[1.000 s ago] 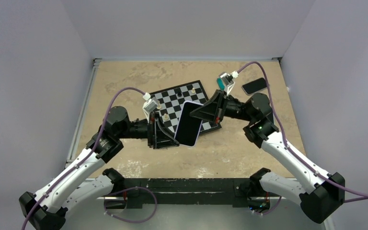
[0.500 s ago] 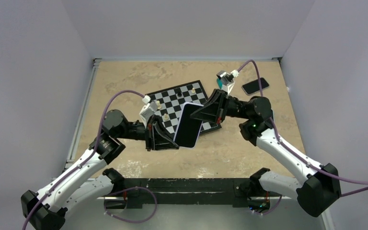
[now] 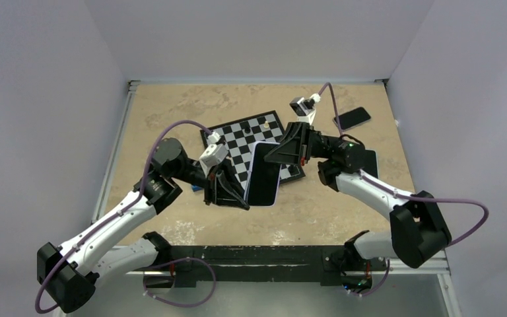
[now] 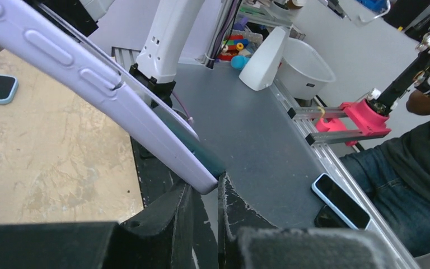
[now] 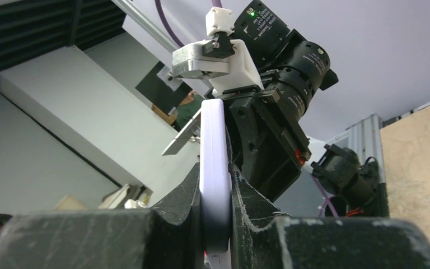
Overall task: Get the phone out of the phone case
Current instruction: Remove the phone case from the phone.
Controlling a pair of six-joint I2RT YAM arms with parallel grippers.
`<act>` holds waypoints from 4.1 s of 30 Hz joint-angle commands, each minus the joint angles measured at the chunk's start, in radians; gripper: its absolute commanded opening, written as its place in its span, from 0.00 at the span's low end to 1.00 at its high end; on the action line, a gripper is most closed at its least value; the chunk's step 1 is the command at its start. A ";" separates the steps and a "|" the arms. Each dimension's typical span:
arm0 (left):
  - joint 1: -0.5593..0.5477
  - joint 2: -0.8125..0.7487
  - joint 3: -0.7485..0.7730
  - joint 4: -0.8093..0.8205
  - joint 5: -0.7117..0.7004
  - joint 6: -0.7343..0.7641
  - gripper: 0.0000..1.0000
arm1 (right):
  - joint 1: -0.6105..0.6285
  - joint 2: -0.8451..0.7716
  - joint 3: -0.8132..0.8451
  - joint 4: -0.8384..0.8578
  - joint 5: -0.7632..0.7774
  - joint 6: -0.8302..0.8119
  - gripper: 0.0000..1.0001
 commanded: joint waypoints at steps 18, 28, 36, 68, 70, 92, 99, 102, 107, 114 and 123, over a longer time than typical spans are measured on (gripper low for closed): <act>-0.013 -0.072 -0.041 -0.169 -0.861 -0.115 0.28 | 0.108 -0.193 0.062 -0.315 0.261 -0.312 0.00; -0.036 -0.021 -0.124 0.123 -0.861 -0.299 0.12 | 0.235 -0.131 0.121 -0.367 0.414 -0.477 0.00; -0.140 0.017 -0.112 -0.179 -1.847 0.003 0.00 | 0.265 -0.096 0.075 -0.175 0.515 -0.164 0.00; -0.145 -0.195 -0.064 0.097 -0.660 -0.664 0.53 | -0.005 -0.182 0.012 -0.508 0.498 -0.372 0.00; -0.144 -0.186 -0.080 0.069 -0.677 -0.667 0.51 | -0.005 -0.183 0.010 -0.507 0.505 -0.364 0.00; -0.146 -0.074 -0.080 0.048 -0.737 -0.672 0.56 | -0.005 -0.200 0.012 -0.505 0.511 -0.344 0.00; -0.145 -0.009 -0.001 0.090 -0.762 -0.647 0.50 | 0.027 -0.227 -0.051 -0.510 0.524 -0.381 0.00; -0.146 0.035 0.028 0.141 -0.761 -0.646 0.40 | 0.050 -0.243 -0.063 -0.533 0.535 -0.416 0.00; -0.145 0.084 0.045 0.202 -0.761 -0.652 0.23 | 0.069 -0.273 -0.058 -0.615 0.527 -0.480 0.00; -0.118 0.025 0.030 0.162 -0.788 -0.688 0.00 | 0.053 -0.289 0.058 -1.029 0.362 -0.738 0.51; -0.048 -0.054 0.047 0.109 -0.763 -0.759 0.00 | -0.031 -0.489 -0.073 -0.997 0.240 -0.757 0.76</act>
